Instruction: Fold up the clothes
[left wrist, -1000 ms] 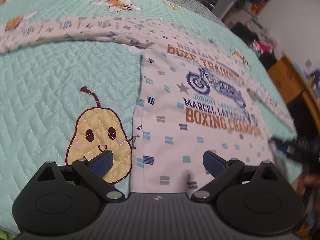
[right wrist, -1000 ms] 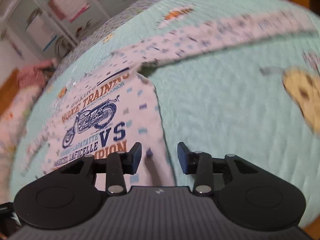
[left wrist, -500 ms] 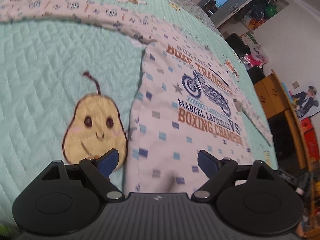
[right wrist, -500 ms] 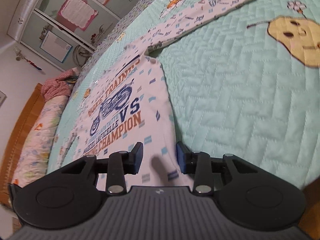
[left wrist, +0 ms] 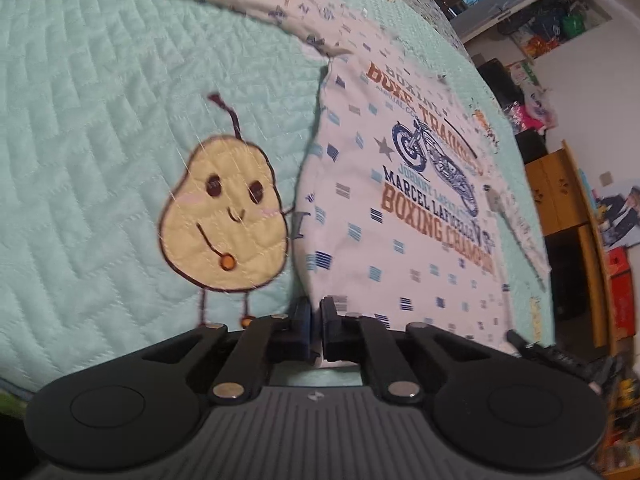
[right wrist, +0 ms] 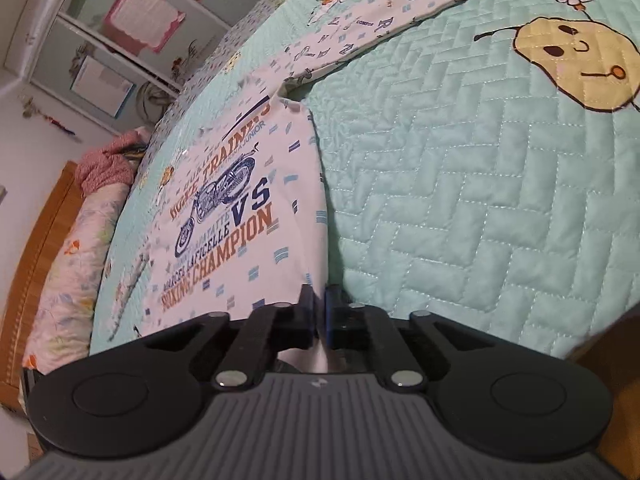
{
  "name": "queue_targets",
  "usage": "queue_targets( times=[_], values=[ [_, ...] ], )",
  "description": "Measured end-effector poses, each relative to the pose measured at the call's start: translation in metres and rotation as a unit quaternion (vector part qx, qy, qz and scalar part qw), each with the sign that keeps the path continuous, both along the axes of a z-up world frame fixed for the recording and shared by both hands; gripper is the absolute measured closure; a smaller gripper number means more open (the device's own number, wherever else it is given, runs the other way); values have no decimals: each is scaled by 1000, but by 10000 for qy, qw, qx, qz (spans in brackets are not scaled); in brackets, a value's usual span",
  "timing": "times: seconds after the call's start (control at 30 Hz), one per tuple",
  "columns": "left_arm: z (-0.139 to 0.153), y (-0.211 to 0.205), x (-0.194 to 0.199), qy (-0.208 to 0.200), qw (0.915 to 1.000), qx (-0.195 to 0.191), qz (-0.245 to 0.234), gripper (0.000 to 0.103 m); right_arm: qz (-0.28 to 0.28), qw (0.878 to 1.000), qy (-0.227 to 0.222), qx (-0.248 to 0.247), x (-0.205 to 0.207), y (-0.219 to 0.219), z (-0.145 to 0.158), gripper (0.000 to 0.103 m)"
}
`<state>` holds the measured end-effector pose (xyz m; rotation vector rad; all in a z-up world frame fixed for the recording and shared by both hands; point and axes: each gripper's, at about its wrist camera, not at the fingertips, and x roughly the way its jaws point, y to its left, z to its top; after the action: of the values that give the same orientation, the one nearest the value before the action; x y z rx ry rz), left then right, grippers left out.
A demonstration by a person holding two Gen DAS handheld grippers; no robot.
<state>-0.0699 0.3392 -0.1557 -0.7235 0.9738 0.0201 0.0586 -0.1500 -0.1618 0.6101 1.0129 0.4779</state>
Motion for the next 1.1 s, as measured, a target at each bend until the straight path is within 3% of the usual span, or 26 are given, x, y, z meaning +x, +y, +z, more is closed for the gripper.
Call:
queue_targets(
  times=[0.17, 0.4, 0.57, 0.63, 0.7, 0.83, 1.0, 1.1],
  values=[
    [0, 6, -4, 120, 9998, 172, -19, 99, 92, 9992, 186, -355, 2, 2, 4, 99],
    [-6, 17, -6, 198, 9995, -243, 51, 94, -114, 9971, 400, -631, 6, -3, 10, 98],
    [3, 31, -20, 29, 9995, -250, 198, 80, -454, 9866, -75, -1563, 7, 3, 42, 86],
    [9, 44, -25, -186, 9985, -199, 467, 73, -421, 9870, -434, -1491, 9, 15, 55, 86],
    [13, 64, -31, -413, 9947, -216, 913, 65, -136, 9926, -636, -1021, 13, 35, 62, 85],
    [19, 109, -40, -798, 9778, -232, 1921, 60, 701, 9957, -605, -48, 25, 99, 56, 84],
    [20, 178, -45, -945, 9366, -139, 3373, 58, 1556, 9868, -342, 286, 33, 193, 31, 80],
    [20, 209, -46, -957, 9185, -81, 3835, 56, 1725, 9828, -323, 571, 39, 228, 22, 78]
  ],
)
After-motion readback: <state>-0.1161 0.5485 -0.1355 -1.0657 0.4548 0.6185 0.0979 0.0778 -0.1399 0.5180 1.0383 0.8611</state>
